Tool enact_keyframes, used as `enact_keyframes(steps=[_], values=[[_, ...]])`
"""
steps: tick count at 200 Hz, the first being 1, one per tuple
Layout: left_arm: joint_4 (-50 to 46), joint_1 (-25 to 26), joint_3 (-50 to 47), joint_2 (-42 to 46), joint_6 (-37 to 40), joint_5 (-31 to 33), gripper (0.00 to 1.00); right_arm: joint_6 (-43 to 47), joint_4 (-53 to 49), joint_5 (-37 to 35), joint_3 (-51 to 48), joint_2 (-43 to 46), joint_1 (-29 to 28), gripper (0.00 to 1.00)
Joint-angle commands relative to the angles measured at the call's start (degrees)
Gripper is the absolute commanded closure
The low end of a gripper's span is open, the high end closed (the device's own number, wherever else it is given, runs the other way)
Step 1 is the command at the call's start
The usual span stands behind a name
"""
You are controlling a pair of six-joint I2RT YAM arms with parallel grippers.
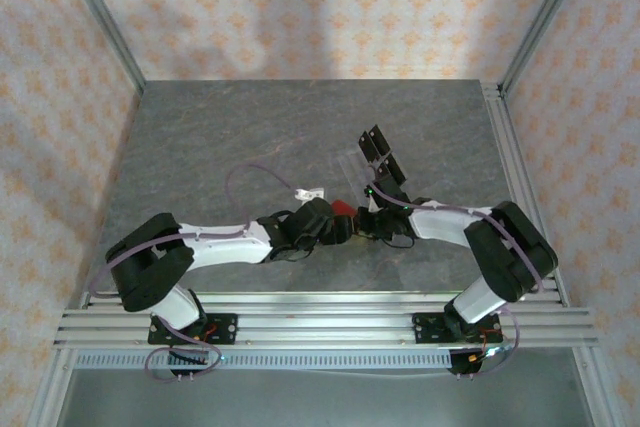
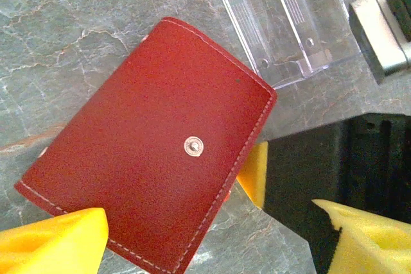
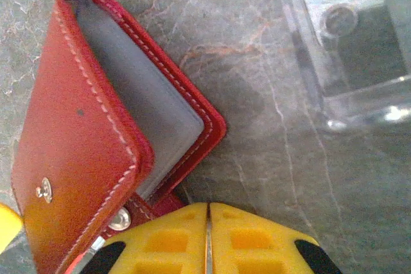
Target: Put the credit cards into the card holder
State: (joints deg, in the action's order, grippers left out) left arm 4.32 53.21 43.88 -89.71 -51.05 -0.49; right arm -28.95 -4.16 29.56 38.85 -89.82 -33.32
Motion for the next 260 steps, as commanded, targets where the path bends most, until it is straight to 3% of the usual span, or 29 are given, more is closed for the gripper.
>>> enact_keyframes(steps=[1, 64, 152, 197, 227, 260], values=[[0.8, 0.1, -1.3, 1.1, -0.9, 2.9, 0.18, -0.7, 3.2, 0.4, 3.4, -3.7, -0.2, 0.91], [1.2, 0.0, -0.5, 0.1, -0.7, 4.2, 0.18, 3.5, -2.6, -2.1, 16.1, -12.1, 0.1, 0.91], [-1.8, -0.3, 2.3, 3.6, 0.8, 7.9, 0.18, 6.5, -9.8, -3.4, 24.0, -12.7, 2.0, 0.91], [-3.1, -0.2, -0.6, 9.3, 0.9, 9.6, 0.18, 5.3, -9.8, -2.9, 24.3, -12.1, 2.0, 0.91], [-8.2, -0.4, 0.4, 13.6, 3.8, 13.1, 0.18, 4.9, -13.4, -7.3, 24.2, -8.0, 2.0, 0.90], [-8.5, -5.7, 1.1, 14.5, 7.1, 9.9, 0.18, 4.1, -15.2, -9.9, 21.5, -1.8, 2.0, 0.87]])
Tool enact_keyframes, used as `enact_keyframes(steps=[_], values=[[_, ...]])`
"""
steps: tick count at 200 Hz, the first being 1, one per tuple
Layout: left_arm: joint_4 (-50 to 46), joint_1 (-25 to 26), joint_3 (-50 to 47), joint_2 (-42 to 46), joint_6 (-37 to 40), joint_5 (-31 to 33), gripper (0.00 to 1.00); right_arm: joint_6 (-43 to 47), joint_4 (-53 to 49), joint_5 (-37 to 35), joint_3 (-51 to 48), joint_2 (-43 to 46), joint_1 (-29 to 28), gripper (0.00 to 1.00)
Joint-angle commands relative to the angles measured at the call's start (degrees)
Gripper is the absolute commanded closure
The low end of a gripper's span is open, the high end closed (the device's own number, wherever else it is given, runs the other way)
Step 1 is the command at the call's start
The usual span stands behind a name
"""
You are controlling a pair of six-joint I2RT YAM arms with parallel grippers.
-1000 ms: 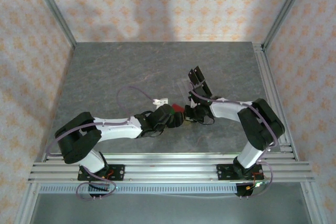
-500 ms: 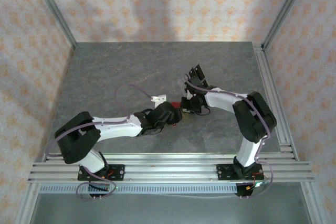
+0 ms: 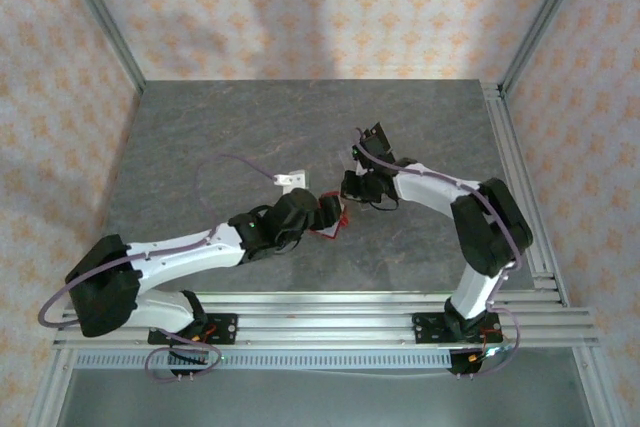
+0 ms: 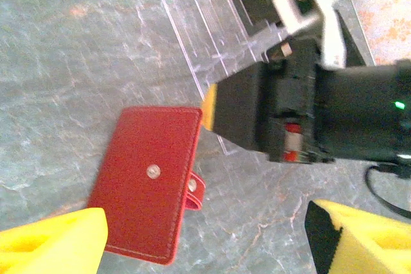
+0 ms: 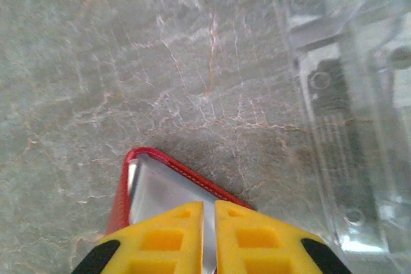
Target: Put the credit cards into the card holder
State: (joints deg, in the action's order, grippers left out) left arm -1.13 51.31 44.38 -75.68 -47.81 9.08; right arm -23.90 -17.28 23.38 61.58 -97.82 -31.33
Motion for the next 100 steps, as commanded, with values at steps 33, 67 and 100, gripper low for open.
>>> enact_keyframes(steps=[33, 67, 100], values=[[-2.9, -10.8, 4.2, -3.8, 7.6, -5.4, 0.18, -3.7, 1.2, 1.8, -4.3, 8.9, -1.1, 0.87], [-4.7, -15.8, 9.5, -8.1, 9.7, -7.8, 0.18, -6.1, 4.5, 2.7, -4.4, 7.9, -6.1, 0.87], [-8.7, -18.5, 14.2, -11.1, 10.7, -8.0, 0.18, -7.1, 6.4, 3.0, -4.6, 5.1, -9.4, 0.87]])
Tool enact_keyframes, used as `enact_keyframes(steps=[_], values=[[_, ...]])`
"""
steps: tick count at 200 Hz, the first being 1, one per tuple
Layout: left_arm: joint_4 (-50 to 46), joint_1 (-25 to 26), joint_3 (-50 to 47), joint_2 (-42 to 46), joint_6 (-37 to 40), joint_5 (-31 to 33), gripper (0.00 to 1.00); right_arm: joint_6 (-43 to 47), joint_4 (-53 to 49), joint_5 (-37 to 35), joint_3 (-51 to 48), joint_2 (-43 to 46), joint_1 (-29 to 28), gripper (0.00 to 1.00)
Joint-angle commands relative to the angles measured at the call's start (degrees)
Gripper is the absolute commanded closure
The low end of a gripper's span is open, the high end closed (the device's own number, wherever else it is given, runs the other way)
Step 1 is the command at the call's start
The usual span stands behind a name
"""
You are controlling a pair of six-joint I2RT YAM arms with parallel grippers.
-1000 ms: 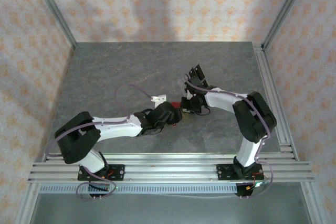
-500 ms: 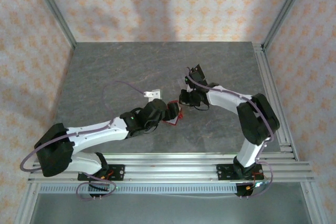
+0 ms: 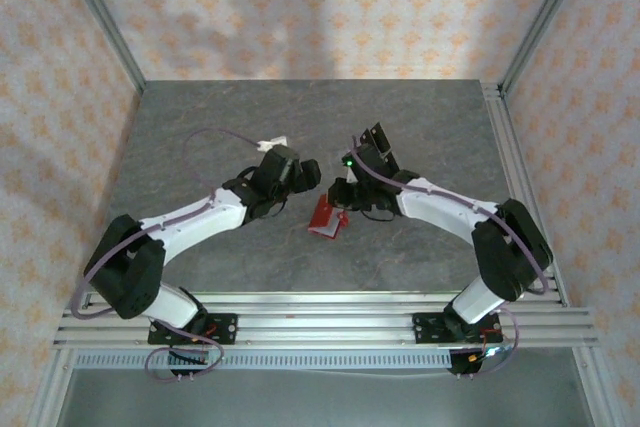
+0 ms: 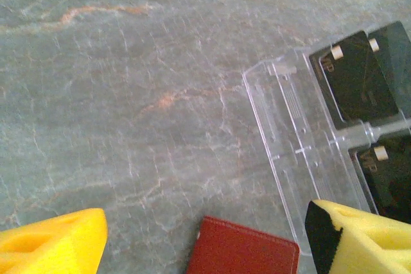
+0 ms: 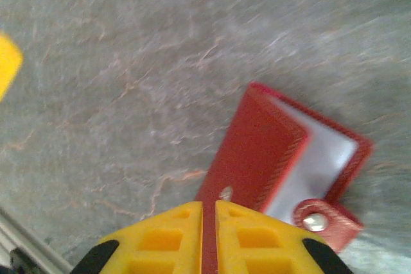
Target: Put the credit cards into the card holder
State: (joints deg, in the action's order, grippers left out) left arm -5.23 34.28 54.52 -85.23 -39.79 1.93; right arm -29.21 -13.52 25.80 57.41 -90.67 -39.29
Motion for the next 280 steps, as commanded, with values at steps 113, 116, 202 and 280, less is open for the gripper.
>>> enact_keyframes(steps=[113, 116, 202, 280], values=[[-7.6, -1.9, 10.8, -10.0, 10.0, -8.9, 0.18, 5.2, 4.2, -1.5, -6.8, -8.5, 2.1, 0.90], [-7.5, -1.8, 10.5, -9.9, 9.9, -9.0, 0.18, 6.1, 3.9, -1.5, -6.5, -8.7, 2.3, 0.90], [-4.7, -2.1, 12.8, -14.3, 8.5, -11.6, 0.19, 18.7, -4.2, 5.7, 3.4, -9.6, 5.1, 0.90], [-5.4, -2.3, 26.7, -27.4, 8.9, -19.6, 0.19, 9.6, -4.0, -2.8, -0.4, -1.9, 6.6, 0.70]])
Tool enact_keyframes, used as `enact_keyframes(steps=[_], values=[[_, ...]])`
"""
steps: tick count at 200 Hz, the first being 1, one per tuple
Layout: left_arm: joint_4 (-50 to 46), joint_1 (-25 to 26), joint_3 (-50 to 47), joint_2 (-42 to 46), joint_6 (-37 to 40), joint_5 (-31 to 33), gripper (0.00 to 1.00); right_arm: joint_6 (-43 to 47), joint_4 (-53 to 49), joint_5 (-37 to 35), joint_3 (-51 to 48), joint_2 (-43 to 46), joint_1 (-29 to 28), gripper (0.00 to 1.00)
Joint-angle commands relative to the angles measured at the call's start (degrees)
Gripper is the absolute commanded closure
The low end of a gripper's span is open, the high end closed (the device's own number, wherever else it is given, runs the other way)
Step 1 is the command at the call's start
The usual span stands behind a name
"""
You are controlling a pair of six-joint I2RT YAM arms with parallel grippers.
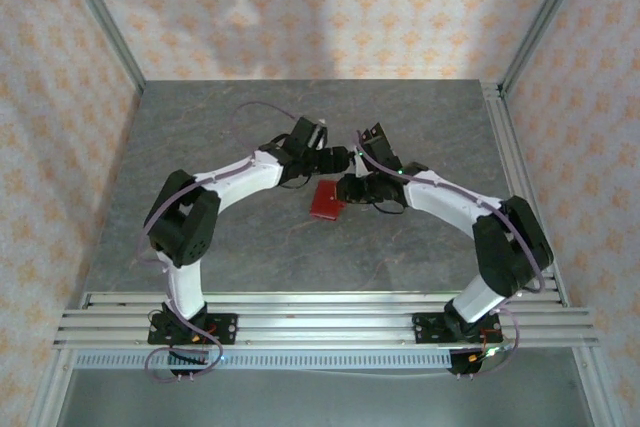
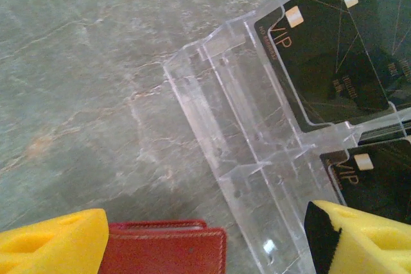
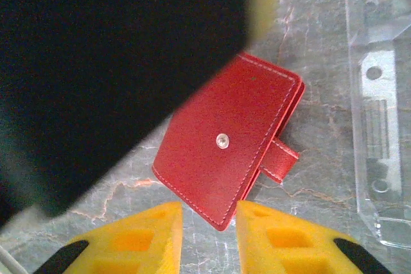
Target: Put the credit cards into the card holder
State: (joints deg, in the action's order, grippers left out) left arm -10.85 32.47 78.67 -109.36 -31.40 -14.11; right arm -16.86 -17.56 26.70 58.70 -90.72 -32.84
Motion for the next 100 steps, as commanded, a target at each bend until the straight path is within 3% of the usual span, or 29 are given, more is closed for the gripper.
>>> enact_keyframes(steps=[1, 23, 70, 100], values=[[0.2, -0.5, 2.5, -3.4, 0.4, -3.7, 0.19, -2.9, 0.1, -3.6, -1.7, -2.0, 0.1, 0.70], [1.8, -0.5, 1.4, -4.1, -1.2, -3.0, 0.19, -4.3, 2.9, -4.2, -1.8, -4.9, 0.1, 0.69], [-1.1, -0.9, -5.4, 3.5, -4.6, 12.2, 0.19, -4.9, 7.3, -3.2, 0.5, -11.5, 0.1, 0.63], [-3.9, -1.6, -9.3, 7.8, -6.2, 17.1, 0.19, -3.5, 6.4, -1.6, 3.4, -15.7, 0.1, 0.62]])
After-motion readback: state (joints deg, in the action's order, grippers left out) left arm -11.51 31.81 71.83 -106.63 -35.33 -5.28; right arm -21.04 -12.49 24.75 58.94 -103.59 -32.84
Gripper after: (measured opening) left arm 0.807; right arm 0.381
